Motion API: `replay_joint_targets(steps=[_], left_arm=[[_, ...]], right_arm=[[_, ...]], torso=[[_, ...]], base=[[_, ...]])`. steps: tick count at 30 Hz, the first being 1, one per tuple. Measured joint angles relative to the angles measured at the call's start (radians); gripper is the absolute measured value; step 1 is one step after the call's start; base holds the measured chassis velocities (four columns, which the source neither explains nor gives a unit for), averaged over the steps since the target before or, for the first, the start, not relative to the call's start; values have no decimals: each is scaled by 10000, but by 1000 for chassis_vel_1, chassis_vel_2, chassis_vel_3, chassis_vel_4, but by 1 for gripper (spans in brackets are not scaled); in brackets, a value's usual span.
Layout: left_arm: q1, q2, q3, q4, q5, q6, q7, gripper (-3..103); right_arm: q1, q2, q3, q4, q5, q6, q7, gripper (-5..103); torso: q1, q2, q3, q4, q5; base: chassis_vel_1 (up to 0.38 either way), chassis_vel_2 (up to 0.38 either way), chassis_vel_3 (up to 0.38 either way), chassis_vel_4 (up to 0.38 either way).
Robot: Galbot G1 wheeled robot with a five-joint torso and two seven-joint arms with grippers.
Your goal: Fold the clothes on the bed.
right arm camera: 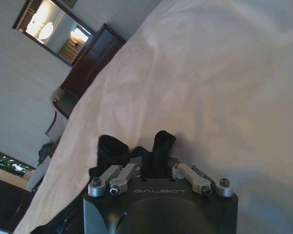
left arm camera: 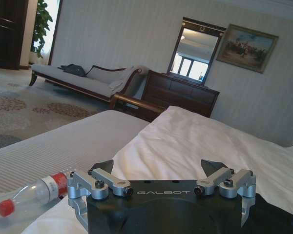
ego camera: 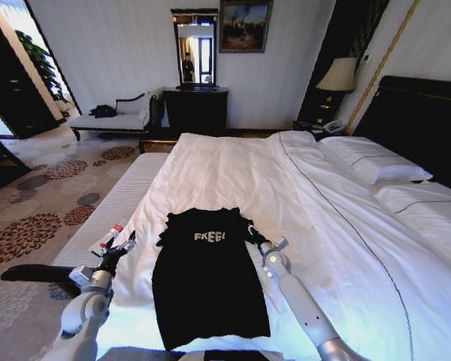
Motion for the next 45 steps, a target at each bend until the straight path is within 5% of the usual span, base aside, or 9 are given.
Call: replay_joint_targets(steps=[8, 21, 32, 40, 45], left_arm=[[18, 12, -116, 55, -251, 4, -84, 100], [20, -85, -83, 108, -325, 24, -138, 100], [59, -172, -103, 239, -261, 5, -167, 100], [44, -231, -89, 259, -244, -9, -192, 100], [28, -306, -31, 265, -177, -9, -201, 100]], right_arm=[[-216, -134, 83, 506, -163, 425, -511, 1], [-466, -681, 616, 860, -666, 690, -545, 1], [-489, -764, 753, 732, -1852, 709, 626, -1], [-611, -851, 951, 1384, -1698, 223, 3321, 31], [-691, -886, 1091, 1382, -1677, 184, 3736, 47]], torso=[[0, -1, 0, 0, 0], [-1, 0, 0, -1, 0], [-1, 0, 0, 0, 1], [-1, 0, 0, -1, -1], [-1, -1, 0, -2, 0]], base=[[0, 0, 0, 0], [0, 0, 0, 0], [0, 0, 0, 0], [0, 0, 0, 0], [0, 0, 0, 0]])
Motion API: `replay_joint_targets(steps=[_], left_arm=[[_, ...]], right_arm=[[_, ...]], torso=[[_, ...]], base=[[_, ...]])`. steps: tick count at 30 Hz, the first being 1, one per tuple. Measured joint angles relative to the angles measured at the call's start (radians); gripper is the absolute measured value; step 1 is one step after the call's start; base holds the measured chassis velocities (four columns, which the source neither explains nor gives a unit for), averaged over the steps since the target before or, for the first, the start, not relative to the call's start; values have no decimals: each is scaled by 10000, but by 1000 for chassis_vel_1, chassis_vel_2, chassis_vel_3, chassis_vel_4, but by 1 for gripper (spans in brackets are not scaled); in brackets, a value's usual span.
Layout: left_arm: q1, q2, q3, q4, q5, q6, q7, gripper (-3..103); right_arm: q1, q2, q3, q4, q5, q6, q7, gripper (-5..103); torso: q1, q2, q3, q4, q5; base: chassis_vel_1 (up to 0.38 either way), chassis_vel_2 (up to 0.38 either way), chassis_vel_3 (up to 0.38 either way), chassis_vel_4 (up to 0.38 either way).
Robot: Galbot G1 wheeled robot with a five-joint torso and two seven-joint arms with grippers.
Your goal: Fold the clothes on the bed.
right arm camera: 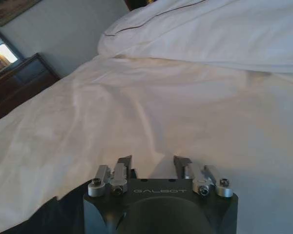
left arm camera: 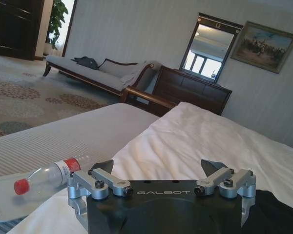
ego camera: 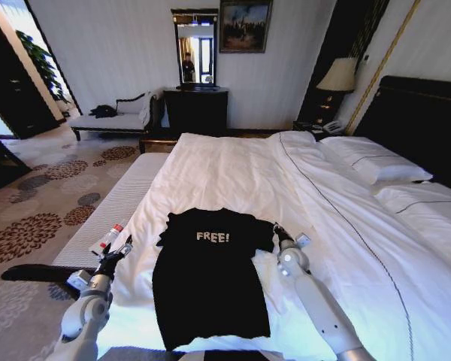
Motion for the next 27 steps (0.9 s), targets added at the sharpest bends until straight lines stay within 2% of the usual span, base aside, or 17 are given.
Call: replay_joint_targets(steps=[1, 4, 5, 8, 10, 12, 15, 16, 17, 20, 22, 24, 27], left_arm=[[0, 0, 0, 0, 0, 0, 0, 100], [0, -9, 7, -9, 7, 0, -7, 100], [2, -9, 6, -16, 8, 0, -10, 100], [15, -3, -6, -27, 2, 0, -13, 100], [20, -10, -18, -28, -5, 1, -21, 100], [20, -19, -19, -28, -5, 1, -24, 100], [39, -118, 4, -71, 13, 5, -28, 100], [63, -158, 16, -100, 35, 6, -29, 100], [63, -158, 16, -100, 35, 6, -29, 100], [113, -177, 17, -149, 49, 8, -29, 100], [130, -174, 8, -154, 49, 7, -29, 100], [164, -155, -27, -160, 43, 7, -32, 100], [176, -144, -41, -160, 39, 3, -35, 100]], right_arm=[[0, 0, 0, 0, 0, 0, 0, 47], [-4, 14, 167, -57, -9, 172, 174, 64], [-1, 25, 242, -55, 6, 276, 219, 64], [-60, -9, 333, 117, 196, 372, 213, 74], [-205, -88, 323, 409, 562, 364, 39, 85], [-236, -91, 303, 478, 667, 345, -7, 85], [-236, 23, 166, 437, 1161, 325, -598, 99], [-166, 103, 100, 176, 1277, 424, -1034, 100], [-166, 103, 100, 176, 1277, 424, -1034, 100], [-16, 282, -15, -377, 1425, 618, -1844, 102], [41, 332, -39, -533, 1427, 691, -2060, 98], [129, 413, -55, -782, 1360, 866, -2323, 88], [146, 430, -57, -839, 1338, 927, -2377, 83]], torso=[[0, 0, 0, 0, 0], [0, 0, 0, 1, 1], [0, 0, 0, 1, 0], [0, 0, 0, 1, 0], [0, 0, 0, 0, 0], [0, 0, 0, -2, 0], [-3, 1, 0, 1, -1], [-2, 0, 0, 2, -1], [-2, 0, 0, 2, -1], [-2, 0, 0, 1, 0], [-2, 1, 0, 1, 0], [-2, 0, 0, 2, 0], [-2, 0, 0, 2, 1]], base=[[0, 0, 0, 0], [0, 0, 0, 0], [0, 0, 0, 0], [0, 0, 0, 0], [0, 0, 0, 0], [0, 0, 0, 0], [0, 0, 0, 0], [0, 0, 0, 0], [0, 0, 0, 0], [0, 0, 0, 0], [0, 0, 0, 0], [0, 0, 0, 0], [0, 0, 0, 0]])
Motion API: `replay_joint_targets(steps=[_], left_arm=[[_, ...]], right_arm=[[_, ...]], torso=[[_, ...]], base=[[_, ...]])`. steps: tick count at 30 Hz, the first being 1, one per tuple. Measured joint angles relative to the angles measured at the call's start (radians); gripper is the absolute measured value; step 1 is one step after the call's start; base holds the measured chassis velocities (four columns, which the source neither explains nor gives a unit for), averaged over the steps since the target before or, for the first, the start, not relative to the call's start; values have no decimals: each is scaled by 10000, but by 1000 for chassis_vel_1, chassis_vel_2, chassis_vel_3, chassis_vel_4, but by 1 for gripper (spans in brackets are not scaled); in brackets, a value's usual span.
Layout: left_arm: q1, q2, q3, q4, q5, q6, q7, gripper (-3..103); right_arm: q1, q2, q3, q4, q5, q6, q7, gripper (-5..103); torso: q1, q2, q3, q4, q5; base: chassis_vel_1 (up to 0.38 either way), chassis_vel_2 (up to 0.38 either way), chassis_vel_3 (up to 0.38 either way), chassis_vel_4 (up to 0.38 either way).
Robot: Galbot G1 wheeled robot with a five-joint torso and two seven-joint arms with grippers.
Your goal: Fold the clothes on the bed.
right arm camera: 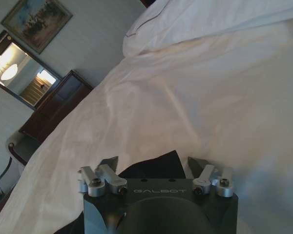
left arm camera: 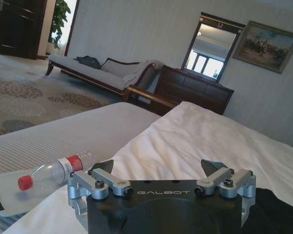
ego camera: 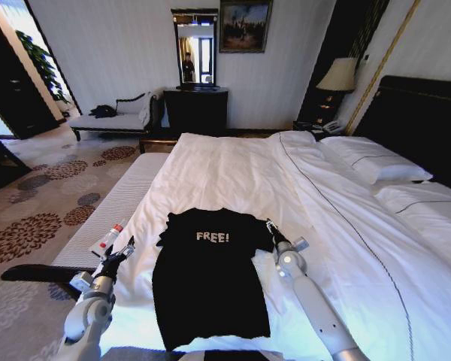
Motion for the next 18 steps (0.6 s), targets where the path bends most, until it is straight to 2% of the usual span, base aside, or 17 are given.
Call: replay_joint_targets(steps=[4, 6, 10, 11, 13, 15, 16, 18], left_arm=[[14, -22, -20, -1, -17, -38, -23, 100], [6, -53, 6, -1, -14, -39, -25, 100], [-10, -83, 54, 1, 10, -39, -32, 100], [-10, -83, 54, 1, 10, -39, -32, 100], [-18, -55, 53, 35, 11, -39, -34, 100], [-21, -40, 50, 52, 11, -39, -34, 100], [-27, -22, 45, 78, 5, -39, -37, 100], [-35, -15, 43, 102, 2, -39, -39, 100]], right_arm=[[-57, -63, 78, 17, 2, 301, -69, 61], [-62, -72, 92, 17, 2, 345, -78, 61], [-76, -64, 103, 27, 11, 392, -99, 38], [-76, -64, 103, 27, 11, 392, -99, 38], [-100, -44, 87, 32, -2, 394, -103, 28], [-116, -36, 76, 34, -15, 394, -107, 28], [-133, -27, 64, 41, -27, 396, -117, 16], [-144, -26, 61, 56, -28, 402, -127, 16]], torso=[[0, 0, 0, -2, -1], [0, 0, 0, -3, -1], [1, 0, 0, -2, -1], [1, 0, 0, -2, -1], [0, 0, 0, -2, -1], [0, 0, 0, -2, -1], [1, 1, 0, -2, 0], [1, 0, 0, -1, -1]], base=[[0, 0, 0, 0], [0, 0, 0, 0], [0, 0, 0, 0], [0, 0, 0, 0], [0, 0, 0, 0], [0, 0, 0, 0], [0, 0, 0, 0], [0, 0, 0, 0]])
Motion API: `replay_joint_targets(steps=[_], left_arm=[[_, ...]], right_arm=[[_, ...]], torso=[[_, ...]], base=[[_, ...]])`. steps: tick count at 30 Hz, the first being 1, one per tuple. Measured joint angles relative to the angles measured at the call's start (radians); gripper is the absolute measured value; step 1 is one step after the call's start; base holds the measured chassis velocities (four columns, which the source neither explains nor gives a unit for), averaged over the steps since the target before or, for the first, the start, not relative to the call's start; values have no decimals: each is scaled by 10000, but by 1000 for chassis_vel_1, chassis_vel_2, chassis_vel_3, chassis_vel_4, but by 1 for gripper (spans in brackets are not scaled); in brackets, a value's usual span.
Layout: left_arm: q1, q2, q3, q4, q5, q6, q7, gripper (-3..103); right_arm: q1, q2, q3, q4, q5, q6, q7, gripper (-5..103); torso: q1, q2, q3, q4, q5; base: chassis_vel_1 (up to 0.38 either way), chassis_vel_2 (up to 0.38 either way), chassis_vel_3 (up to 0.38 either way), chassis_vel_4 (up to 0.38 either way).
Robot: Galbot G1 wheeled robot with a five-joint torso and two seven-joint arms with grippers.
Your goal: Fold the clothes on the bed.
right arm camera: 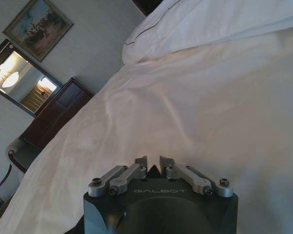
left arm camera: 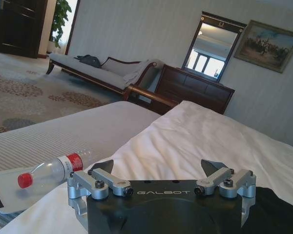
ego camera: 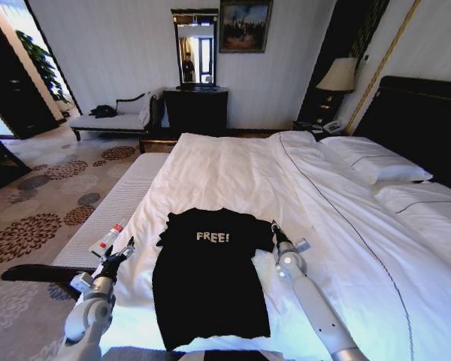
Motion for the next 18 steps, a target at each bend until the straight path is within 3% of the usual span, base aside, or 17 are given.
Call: replay_joint_targets(steps=[3, 18], left_arm=[[-25, 11, 0, 50, -4, -2, -4, 100], [-112, 88, -15, 308, -41, -57, -13, 100]], right_arm=[[-6, -32, -16, 53, 0, 28, -28, 2], [392, -292, -7, 49, -517, 129, 43, 0]], torso=[[0, 0, 0, 0, 0], [2, 0, 0, 0, 0]], base=[[0, 0, 0, 0], [0, 0, 0, 0]])
